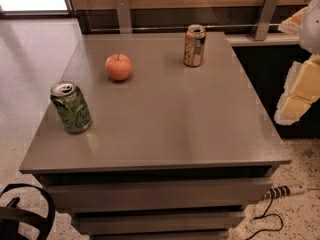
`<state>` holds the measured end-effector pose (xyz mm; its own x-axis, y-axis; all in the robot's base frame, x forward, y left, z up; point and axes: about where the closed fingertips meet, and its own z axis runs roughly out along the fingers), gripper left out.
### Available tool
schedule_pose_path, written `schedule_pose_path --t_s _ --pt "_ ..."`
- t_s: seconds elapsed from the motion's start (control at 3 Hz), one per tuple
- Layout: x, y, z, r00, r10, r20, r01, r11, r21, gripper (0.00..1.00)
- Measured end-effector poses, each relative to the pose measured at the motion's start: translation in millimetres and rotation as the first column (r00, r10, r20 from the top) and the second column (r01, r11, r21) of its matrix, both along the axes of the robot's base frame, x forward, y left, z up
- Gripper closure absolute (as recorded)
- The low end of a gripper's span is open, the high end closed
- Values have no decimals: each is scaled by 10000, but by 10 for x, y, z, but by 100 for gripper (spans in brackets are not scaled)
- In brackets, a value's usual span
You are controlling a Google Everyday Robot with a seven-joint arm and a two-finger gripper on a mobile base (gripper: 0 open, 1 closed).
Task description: Move orange can near green can
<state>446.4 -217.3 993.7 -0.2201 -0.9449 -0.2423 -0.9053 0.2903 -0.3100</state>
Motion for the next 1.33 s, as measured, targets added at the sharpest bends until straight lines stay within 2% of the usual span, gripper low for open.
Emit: schedule_pose_path --t_s 0.33,0.67,1.0,1.33 --pt "283 -158 17 9964 -578 623 522 9947 886 0" --pt "579 -243 -156 9842 -1442 1027 1152 9622 2469 0" --pt "1034 -185 -303 9663 -2004 1618 1109 8907 4408 0" --pt "1555 -102 -339 9416 -2541 2207 757 7989 5967 0"
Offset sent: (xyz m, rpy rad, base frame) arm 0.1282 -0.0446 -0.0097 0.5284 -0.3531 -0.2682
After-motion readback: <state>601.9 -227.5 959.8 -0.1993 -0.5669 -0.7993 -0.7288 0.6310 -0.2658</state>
